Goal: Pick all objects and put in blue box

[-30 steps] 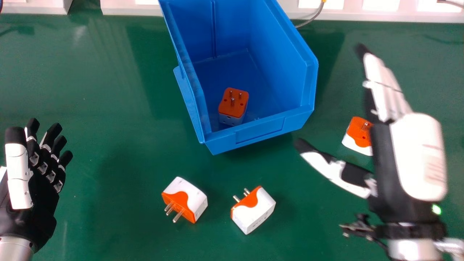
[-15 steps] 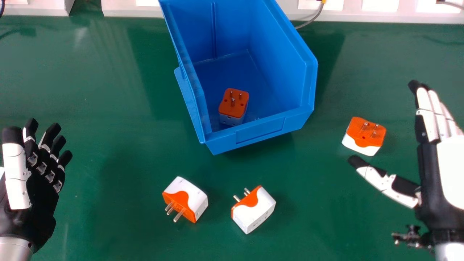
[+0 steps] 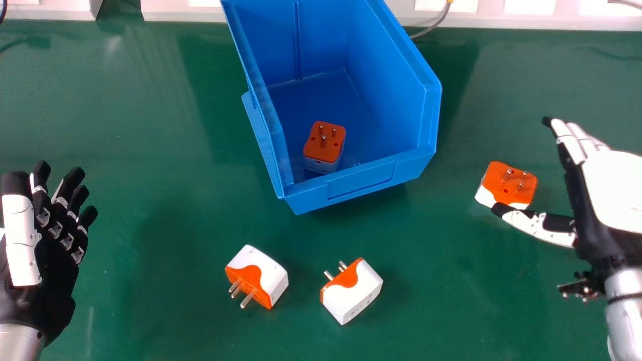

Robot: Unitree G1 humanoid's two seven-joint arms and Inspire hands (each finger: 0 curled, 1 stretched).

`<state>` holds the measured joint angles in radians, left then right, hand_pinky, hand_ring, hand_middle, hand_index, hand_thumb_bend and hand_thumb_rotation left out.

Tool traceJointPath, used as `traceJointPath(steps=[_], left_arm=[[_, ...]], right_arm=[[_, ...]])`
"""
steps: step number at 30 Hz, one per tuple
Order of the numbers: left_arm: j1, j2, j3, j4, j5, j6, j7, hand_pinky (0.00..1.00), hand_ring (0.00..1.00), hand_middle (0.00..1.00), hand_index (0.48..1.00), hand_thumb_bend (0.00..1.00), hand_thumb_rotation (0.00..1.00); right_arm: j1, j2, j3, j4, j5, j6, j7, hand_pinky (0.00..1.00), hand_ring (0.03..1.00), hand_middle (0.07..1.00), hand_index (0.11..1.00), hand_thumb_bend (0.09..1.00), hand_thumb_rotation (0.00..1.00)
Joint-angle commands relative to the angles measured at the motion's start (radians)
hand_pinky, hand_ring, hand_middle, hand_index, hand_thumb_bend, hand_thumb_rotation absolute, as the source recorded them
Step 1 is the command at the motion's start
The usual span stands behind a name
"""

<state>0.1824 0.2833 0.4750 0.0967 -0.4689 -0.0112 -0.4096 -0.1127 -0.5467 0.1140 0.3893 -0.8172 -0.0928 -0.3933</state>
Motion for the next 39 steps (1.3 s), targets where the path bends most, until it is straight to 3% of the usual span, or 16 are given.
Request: traceJointPath(steps=[1,6,10,13,25,30,33,39], left_arm=[[-0.002,0.014,0.005,-0.021,0.007,-0.012,0.002,1.00,1.00,0.98,0.970,0.86,0.97],[-0.005,0.017,0.007,-0.014,0.000,-0.011,-0.009,1.00,1.00,0.98,0.976,0.86,0.97],[-0.006,0.018,0.009,-0.017,-0.002,-0.006,-0.008,1.00,1.00,0.98,0.971,0.87,0.96],[-0.004,0.020,0.009,-0.020,0.005,-0.007,-0.003,1.00,1.00,0.97,0.968,0.87,0.97],[-0.006,0.030,0.017,-0.016,-0.013,0.001,-0.016,1.00,1.00,0.97,0.973,0.86,0.97],[0.005,0.030,0.019,-0.037,-0.007,0.012,-0.002,1.00,0.99,0.97,0.966,0.87,0.96],[0.004,0.034,0.023,-0.028,-0.010,0.011,-0.012,1.00,1.00,0.97,0.968,0.88,0.96],[0.007,0.032,0.028,-0.032,-0.015,0.011,-0.020,1.00,1.00,0.98,0.972,0.88,0.96]], right_arm=[[-0.055,-0.032,0.012,0.029,0.000,-0.001,0.018,0.69,0.804,0.841,0.838,0.534,0.51],[-0.125,-0.050,0.056,0.106,0.001,0.004,0.059,0.71,0.813,0.845,0.840,0.528,0.52],[-0.167,-0.063,0.094,0.141,-0.007,0.022,0.117,0.72,0.824,0.852,0.848,0.514,0.56],[-0.191,-0.068,0.116,0.159,-0.006,0.035,0.157,0.73,0.830,0.853,0.850,0.515,0.59],[-0.265,-0.071,0.181,0.269,-0.011,0.060,0.188,0.73,0.821,0.843,0.834,0.507,0.56],[-0.287,-0.075,0.195,0.309,-0.005,0.066,0.200,0.73,0.821,0.841,0.835,0.483,0.57],[-0.302,-0.073,0.197,0.338,0.006,0.056,0.190,0.73,0.816,0.836,0.829,0.469,0.58],[-0.332,-0.070,0.212,0.380,0.008,0.054,0.187,0.72,0.808,0.830,0.823,0.455,0.60]])
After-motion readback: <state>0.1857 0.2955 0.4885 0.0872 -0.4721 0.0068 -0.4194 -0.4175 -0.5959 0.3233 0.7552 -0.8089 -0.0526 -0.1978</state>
